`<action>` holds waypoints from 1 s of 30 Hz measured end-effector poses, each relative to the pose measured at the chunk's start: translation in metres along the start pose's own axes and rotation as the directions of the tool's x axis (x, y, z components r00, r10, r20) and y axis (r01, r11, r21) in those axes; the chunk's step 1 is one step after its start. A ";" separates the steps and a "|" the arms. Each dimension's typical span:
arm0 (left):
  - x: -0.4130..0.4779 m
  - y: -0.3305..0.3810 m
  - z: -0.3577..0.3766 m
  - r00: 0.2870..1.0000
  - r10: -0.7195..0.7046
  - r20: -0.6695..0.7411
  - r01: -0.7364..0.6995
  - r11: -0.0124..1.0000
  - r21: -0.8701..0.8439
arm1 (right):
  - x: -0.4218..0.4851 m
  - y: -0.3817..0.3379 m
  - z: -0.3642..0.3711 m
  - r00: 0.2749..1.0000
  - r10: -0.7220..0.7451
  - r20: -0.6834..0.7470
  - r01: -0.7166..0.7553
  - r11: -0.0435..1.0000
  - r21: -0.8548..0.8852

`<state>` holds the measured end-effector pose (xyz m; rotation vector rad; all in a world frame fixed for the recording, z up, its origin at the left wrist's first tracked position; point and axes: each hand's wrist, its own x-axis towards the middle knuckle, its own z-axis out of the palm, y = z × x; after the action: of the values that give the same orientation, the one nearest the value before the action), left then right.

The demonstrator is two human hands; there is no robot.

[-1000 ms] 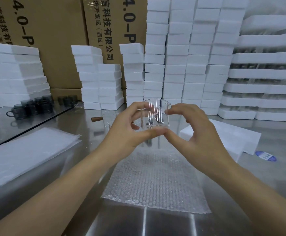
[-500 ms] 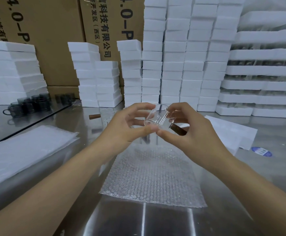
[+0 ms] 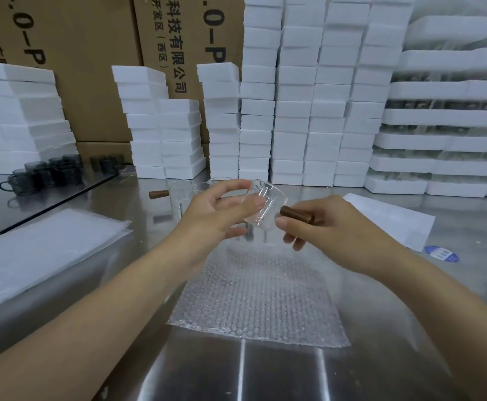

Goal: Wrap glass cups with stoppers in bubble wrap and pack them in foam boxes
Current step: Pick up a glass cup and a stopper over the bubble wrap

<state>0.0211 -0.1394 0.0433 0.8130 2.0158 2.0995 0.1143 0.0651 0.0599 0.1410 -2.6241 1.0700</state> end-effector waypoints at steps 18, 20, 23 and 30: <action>-0.033 -0.045 0.070 0.874 -0.209 0.438 -0.330 0.404 0.853 | 0.008 0.021 -0.001 0.836 0.398 -0.377 -0.187 0.854 0.485; -0.029 -0.043 0.063 0.883 -0.191 0.430 -0.318 0.432 0.844 | 0.008 0.020 -0.001 0.837 0.421 -0.351 -0.201 0.832 0.518; -0.026 -0.040 0.046 0.933 -0.111 0.342 -0.230 0.546 0.806 | 0.008 0.019 0.000 0.842 0.443 -0.308 -0.232 0.812 0.535; -0.013 -0.008 0.032 0.997 0.044 -0.070 -0.028 0.974 0.223 | 0.009 0.018 0.001 0.943 0.304 -0.136 -0.228 0.888 0.400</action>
<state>0.0448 -0.1159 0.0312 0.8196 2.3233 1.9748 0.1020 0.0777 0.0497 -0.2422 -2.2765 1.5932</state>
